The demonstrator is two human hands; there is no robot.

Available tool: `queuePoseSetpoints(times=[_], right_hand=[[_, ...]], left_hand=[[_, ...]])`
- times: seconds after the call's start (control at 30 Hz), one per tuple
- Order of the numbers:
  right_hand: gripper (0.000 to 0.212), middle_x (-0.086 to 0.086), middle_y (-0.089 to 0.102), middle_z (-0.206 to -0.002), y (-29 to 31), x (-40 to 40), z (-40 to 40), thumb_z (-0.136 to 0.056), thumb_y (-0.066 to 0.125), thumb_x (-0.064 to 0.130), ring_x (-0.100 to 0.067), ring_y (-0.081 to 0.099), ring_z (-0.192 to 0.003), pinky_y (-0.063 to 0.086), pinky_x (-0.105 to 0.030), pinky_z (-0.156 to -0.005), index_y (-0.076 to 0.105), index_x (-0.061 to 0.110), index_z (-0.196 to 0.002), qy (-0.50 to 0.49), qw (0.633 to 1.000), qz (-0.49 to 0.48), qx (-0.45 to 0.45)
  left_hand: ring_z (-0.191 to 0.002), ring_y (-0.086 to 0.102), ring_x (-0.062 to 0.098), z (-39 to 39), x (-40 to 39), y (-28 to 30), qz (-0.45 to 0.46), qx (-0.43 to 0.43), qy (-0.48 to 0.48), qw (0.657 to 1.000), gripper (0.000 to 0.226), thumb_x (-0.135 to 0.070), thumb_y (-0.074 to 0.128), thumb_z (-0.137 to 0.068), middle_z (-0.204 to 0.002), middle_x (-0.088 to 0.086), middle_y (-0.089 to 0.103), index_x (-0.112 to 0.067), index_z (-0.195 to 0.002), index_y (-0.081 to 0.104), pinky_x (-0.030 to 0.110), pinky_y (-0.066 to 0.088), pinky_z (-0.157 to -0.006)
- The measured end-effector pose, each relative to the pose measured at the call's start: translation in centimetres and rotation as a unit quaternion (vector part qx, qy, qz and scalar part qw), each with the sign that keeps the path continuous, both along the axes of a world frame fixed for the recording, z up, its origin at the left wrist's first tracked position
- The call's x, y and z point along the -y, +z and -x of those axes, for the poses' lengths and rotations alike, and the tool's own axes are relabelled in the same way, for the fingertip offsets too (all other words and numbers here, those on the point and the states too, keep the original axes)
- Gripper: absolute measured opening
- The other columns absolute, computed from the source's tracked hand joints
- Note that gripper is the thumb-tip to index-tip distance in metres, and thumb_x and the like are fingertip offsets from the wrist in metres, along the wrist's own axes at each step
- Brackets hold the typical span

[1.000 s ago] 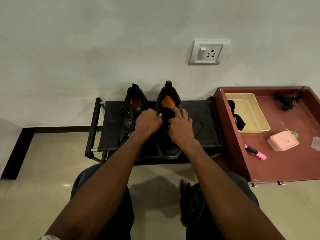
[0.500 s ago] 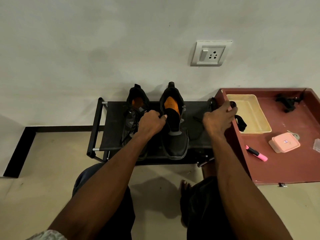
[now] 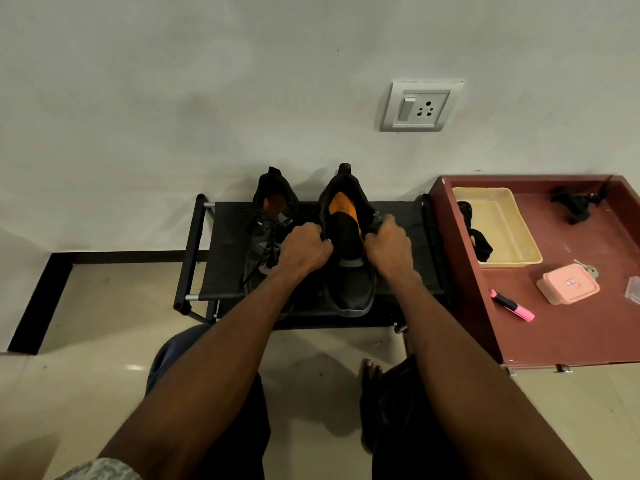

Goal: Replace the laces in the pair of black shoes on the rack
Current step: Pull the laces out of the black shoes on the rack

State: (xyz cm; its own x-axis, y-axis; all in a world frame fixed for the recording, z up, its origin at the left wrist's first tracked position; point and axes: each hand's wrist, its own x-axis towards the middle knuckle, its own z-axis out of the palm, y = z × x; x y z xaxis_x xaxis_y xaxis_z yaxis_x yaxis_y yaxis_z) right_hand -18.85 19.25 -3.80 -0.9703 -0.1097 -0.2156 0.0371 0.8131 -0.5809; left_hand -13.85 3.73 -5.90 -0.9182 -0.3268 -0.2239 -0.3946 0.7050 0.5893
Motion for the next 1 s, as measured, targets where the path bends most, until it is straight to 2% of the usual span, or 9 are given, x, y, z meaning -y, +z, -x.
queuePoseSetpoints(times=[0.13,0.27,0.4,0.53,0.63,0.73,0.83,0.9,1.0], right_hand=[[0.033,-0.019,0.061,-0.114,-0.2,-0.1,0.1,-0.094,0.054,0.018,-0.040,0.060,-0.105,0.049,-0.047,-0.087,0.043,0.005,-0.122,-0.046,0.998,0.039,0.012],[0.059,-0.019,0.056,-0.127,-0.3,0.1,-0.6,-0.091,0.064,0.018,-0.038,0.057,-0.114,0.050,-0.051,-0.093,0.036,0.011,-0.142,0.014,0.999,0.030,-0.016],[0.032,-0.015,0.032,-0.151,-0.9,0.7,-1.4,-0.087,0.070,0.015,-0.035,0.030,-0.139,0.038,-0.054,-0.109,0.066,0.016,-0.119,0.145,0.981,-0.039,-0.125],[0.021,-0.011,-0.009,-0.166,-1.6,1.5,-3.0,-0.093,0.060,0.021,-0.038,-0.001,-0.150,0.021,-0.056,-0.116,0.069,0.023,-0.112,0.192,0.962,-0.172,-0.087],[0.017,-0.010,-0.012,-0.166,-1.6,1.7,-3.2,-0.093,0.059,0.015,-0.037,0.006,-0.149,0.028,-0.056,-0.115,0.068,0.017,-0.108,0.202,0.962,-0.164,-0.085],[0.018,-0.010,-0.005,-0.166,-1.2,1.7,-3.2,-0.092,0.056,0.003,-0.039,0.040,-0.129,0.045,-0.050,-0.097,0.058,0.002,-0.110,0.200,0.972,-0.102,-0.065],[0.007,-0.013,0.029,-0.153,-0.8,1.2,-2.8,-0.091,0.048,-0.004,-0.038,0.057,-0.090,0.042,-0.039,-0.073,0.048,0.002,-0.095,0.100,0.994,-0.004,-0.052],[0.013,-0.017,0.050,-0.111,-1.3,1.0,-2.2,-0.088,0.047,-0.004,-0.031,0.052,-0.077,0.035,-0.033,-0.068,0.044,0.005,-0.079,-0.055,0.996,0.069,-0.021],[0.023,-0.013,0.052,-0.079,-1.7,0.8,-1.2,-0.086,0.046,-0.004,-0.024,0.049,-0.071,0.037,-0.034,-0.064,0.045,0.007,-0.066,-0.299,0.910,0.276,0.079]], left_hand=[[-0.050,0.038,0.019,0.0,0.4,0.1,-0.025,-0.005,0.010,1.000,0.035,-0.013,0.058,-0.087,-0.056,0.004,0.039,-0.013,-0.061,0.035,0.030,0.033,-0.052],[-0.060,0.059,0.030,-0.1,0.6,-0.2,-0.080,-0.007,0.017,0.997,0.035,-0.027,0.063,-0.093,-0.069,0.017,0.059,-0.011,-0.067,0.046,0.040,0.049,-0.059],[-0.058,0.069,0.021,-0.4,0.3,-0.3,-0.109,-0.018,0.005,0.994,0.030,-0.034,0.057,-0.100,-0.074,0.009,0.068,-0.012,-0.079,0.055,0.035,0.056,-0.058],[-0.057,0.062,0.025,-0.4,0.2,-0.5,-0.075,-0.037,0.001,0.997,0.038,-0.037,0.058,-0.098,-0.069,0.009,0.063,-0.011,-0.071,0.054,0.038,0.051,-0.058],[-0.055,0.053,0.019,-0.3,0.4,-0.5,-0.075,-0.032,-0.002,0.997,0.039,-0.036,0.060,-0.097,-0.063,0.004,0.057,-0.015,-0.064,0.052,0.033,0.044,-0.057],[-0.055,0.051,0.019,-0.3,0.4,-0.4,-0.072,-0.030,-0.004,0.997,0.039,-0.033,0.061,-0.096,-0.062,0.004,0.055,-0.013,-0.064,0.051,0.033,0.044,-0.056],[-0.056,0.050,0.020,-0.2,0.4,-0.3,-0.064,-0.023,-0.001,0.998,0.038,-0.028,0.060,-0.097,-0.063,0.006,0.053,-0.011,-0.064,0.049,0.033,0.042,-0.057],[-0.058,0.051,0.021,-0.2,0.4,-0.3,-0.061,-0.020,-0.005,0.998,0.037,-0.026,0.060,-0.097,-0.064,0.007,0.053,-0.010,-0.066,0.049,0.033,0.043,-0.058],[-0.058,0.051,0.022,-0.2,0.1,-0.3,-0.054,-0.019,-0.016,0.998,0.036,-0.027,0.059,-0.097,-0.065,0.008,0.053,-0.009,-0.068,0.050,0.035,0.045,-0.060]])
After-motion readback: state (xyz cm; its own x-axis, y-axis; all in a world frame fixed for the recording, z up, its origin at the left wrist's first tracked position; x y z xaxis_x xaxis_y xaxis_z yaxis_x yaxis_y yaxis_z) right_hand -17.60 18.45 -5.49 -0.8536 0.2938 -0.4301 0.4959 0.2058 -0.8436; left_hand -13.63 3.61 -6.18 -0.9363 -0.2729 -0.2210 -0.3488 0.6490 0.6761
